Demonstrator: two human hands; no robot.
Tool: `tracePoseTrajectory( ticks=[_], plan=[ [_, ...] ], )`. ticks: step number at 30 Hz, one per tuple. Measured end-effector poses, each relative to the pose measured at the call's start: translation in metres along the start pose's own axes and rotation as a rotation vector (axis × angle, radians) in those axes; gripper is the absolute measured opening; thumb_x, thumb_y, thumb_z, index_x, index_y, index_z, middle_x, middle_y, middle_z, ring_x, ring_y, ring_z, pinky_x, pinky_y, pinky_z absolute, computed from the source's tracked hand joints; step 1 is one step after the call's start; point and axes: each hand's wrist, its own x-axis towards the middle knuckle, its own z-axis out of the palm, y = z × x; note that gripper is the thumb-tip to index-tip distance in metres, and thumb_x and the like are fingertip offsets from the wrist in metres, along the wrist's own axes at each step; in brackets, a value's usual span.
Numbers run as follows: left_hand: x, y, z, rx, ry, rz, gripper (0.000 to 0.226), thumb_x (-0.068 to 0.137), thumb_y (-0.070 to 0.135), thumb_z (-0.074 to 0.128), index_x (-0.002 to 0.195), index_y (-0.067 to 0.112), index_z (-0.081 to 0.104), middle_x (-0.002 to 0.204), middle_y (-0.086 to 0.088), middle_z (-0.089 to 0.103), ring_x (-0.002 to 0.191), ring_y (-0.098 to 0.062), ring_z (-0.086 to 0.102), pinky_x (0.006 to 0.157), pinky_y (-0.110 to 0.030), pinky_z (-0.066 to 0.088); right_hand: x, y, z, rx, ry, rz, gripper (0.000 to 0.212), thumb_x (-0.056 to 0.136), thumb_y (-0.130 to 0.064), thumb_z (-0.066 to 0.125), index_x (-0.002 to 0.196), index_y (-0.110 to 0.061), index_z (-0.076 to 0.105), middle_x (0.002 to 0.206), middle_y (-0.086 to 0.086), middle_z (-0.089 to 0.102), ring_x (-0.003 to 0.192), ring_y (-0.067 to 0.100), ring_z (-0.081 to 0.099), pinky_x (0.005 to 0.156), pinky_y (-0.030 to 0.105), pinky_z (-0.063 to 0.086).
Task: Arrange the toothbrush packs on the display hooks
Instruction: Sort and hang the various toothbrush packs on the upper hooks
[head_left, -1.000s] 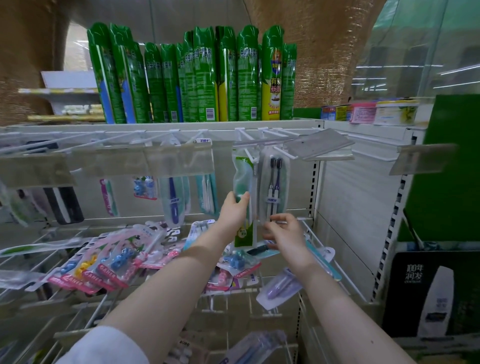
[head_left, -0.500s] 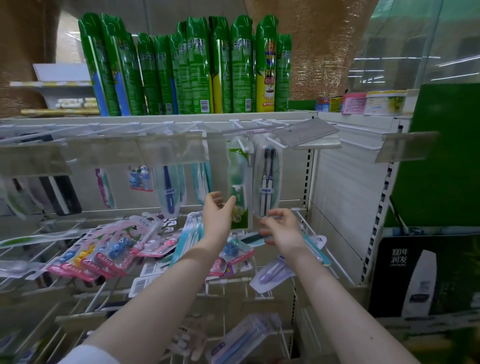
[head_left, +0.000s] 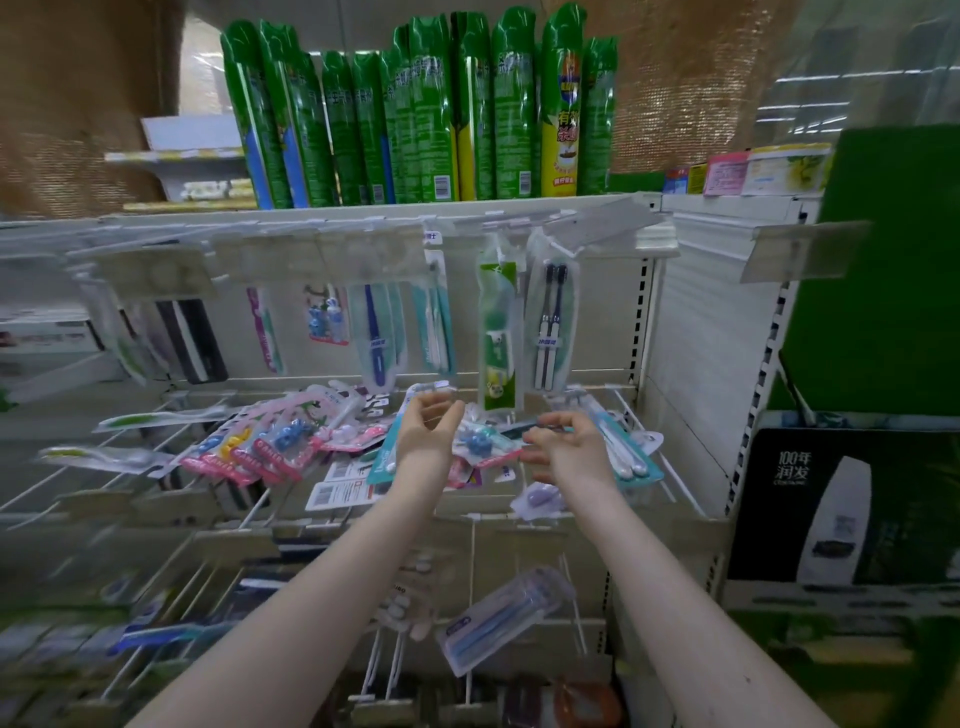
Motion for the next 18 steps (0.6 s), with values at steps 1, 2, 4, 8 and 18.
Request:
tracePoseTrajectory(
  ticks=[1,2,4,8,18],
  plan=[
    [-0.004,-0.001,-0.006,0.019,0.010,0.001,0.023,0.092,0.015,0.058,0.113,0.006,0.054,0.103,-0.002,0.057,0.096,-0.015,0.054,0.081,-0.024,0.040,-0.003,0.002,0.002,0.012,-0.003,0.013,0.015,0.089,-0.007,0.058,0.101,-0.013,0.052,0.089,0.007,0.066,0.067,0.016,0.065,0.063,0.034,0.052],
    [-0.007,-0.002,-0.010,0.028,0.009,0.010,0.023,0.092,0.016,0.058,0.113,0.008,0.054,0.104,-0.002,0.057,0.096,-0.016,0.054,0.078,-0.024,0.042,-0.005,0.003,0.005,0.025,-0.004,0.014,0.014,0.089,-0.007,0.057,0.101,-0.013,0.052,0.084,0.006,0.065,0.065,0.014,0.064,0.062,0.032,0.051],
    [-0.017,-0.006,-0.023,0.052,0.028,0.029,0.022,0.093,0.019,0.057,0.113,0.010,0.054,0.104,-0.001,0.058,0.096,-0.015,0.055,0.074,-0.024,0.043,-0.013,0.007,0.009,0.056,-0.038,0.024,0.013,0.091,-0.008,0.056,0.099,-0.015,0.050,0.080,0.003,0.063,0.063,0.012,0.061,0.060,0.028,0.049],
    [-0.031,-0.015,-0.045,0.069,0.070,0.029,0.022,0.093,0.017,0.057,0.113,0.009,0.056,0.109,-0.004,0.059,0.100,-0.016,0.055,0.071,-0.017,0.043,-0.025,0.016,0.018,0.074,-0.073,0.004,0.016,0.092,-0.011,0.055,0.107,-0.011,0.050,0.088,0.003,0.063,0.069,0.014,0.062,0.064,0.030,0.052],
    [0.006,-0.025,-0.065,0.239,0.030,-0.002,0.025,0.088,0.018,0.065,0.110,0.013,0.055,0.115,-0.006,0.059,0.106,-0.020,0.057,0.079,-0.026,0.045,-0.018,0.008,0.051,0.075,-0.052,-0.010,0.014,0.091,-0.006,0.057,0.102,-0.013,0.050,0.085,0.003,0.062,0.068,0.014,0.063,0.070,0.035,0.055]
  ],
)
